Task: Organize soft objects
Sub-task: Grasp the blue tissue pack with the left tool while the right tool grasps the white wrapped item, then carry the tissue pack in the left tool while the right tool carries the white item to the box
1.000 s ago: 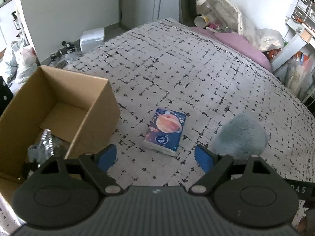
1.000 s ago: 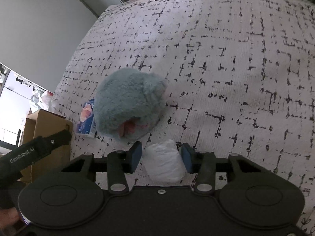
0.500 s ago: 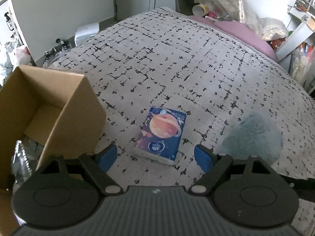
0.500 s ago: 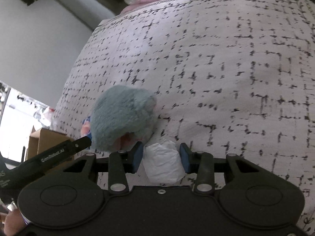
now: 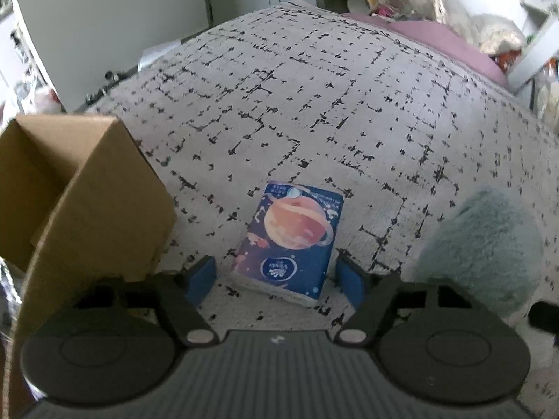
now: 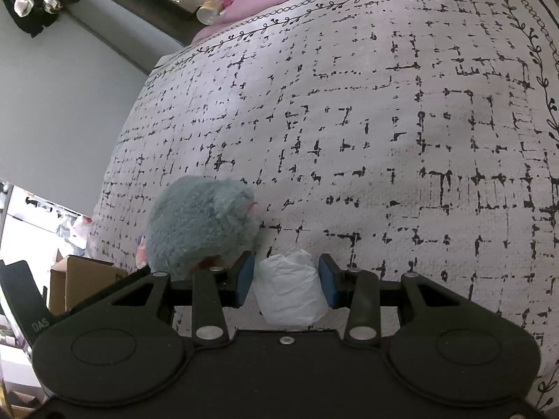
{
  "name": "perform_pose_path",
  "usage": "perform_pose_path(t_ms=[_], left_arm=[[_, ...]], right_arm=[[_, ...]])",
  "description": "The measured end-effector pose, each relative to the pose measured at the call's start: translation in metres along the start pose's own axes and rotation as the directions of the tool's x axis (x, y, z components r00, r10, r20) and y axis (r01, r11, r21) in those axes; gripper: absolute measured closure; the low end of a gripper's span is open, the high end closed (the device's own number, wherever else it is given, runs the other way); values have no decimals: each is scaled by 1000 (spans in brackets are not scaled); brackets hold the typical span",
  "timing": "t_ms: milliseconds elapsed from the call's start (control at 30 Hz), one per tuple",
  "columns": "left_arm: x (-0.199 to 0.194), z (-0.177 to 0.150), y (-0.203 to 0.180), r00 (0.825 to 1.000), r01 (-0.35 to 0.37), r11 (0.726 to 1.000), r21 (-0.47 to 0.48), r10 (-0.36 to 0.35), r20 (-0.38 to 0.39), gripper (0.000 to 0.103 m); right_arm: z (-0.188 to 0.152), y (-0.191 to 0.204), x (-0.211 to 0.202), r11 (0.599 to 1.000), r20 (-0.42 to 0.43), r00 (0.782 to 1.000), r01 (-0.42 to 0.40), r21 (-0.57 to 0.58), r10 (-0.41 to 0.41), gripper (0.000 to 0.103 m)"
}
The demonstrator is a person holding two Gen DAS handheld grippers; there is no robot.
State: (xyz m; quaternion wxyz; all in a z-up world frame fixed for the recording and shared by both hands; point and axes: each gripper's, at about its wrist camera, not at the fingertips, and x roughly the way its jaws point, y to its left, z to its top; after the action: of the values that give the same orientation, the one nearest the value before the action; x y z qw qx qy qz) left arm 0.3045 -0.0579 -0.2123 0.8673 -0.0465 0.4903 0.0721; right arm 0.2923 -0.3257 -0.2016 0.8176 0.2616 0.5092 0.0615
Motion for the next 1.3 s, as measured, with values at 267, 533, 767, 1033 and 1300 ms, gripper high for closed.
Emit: perform_pose_path(t_ms=[267, 533, 767, 1033, 1300], left_arm=[[-13, 1, 2, 1000, 6, 999, -46, -5, 19, 48], [-49, -9, 9, 999, 41, 996, -83, -39, 26, 49], [-82, -18, 18, 998, 53, 993, -108, -50, 36, 49], [-120, -24, 29, 995, 66, 992, -109, -57, 78, 49], [-155, -30, 45, 990, 88, 988, -127, -73, 117, 49]], right_arm=[[-2, 3, -4, 1000, 12, 1000, -2, -6, 2, 63], [-8, 6, -23, 1000, 54, 998, -21, -17, 22, 63], [-16, 16, -43, 997, 103, 994, -39, -63, 45, 63], [-26, 33, -67, 987, 186, 981, -28, -161, 58, 63], [-35, 51, -90, 972, 249, 963, -42, -230, 100, 63]])
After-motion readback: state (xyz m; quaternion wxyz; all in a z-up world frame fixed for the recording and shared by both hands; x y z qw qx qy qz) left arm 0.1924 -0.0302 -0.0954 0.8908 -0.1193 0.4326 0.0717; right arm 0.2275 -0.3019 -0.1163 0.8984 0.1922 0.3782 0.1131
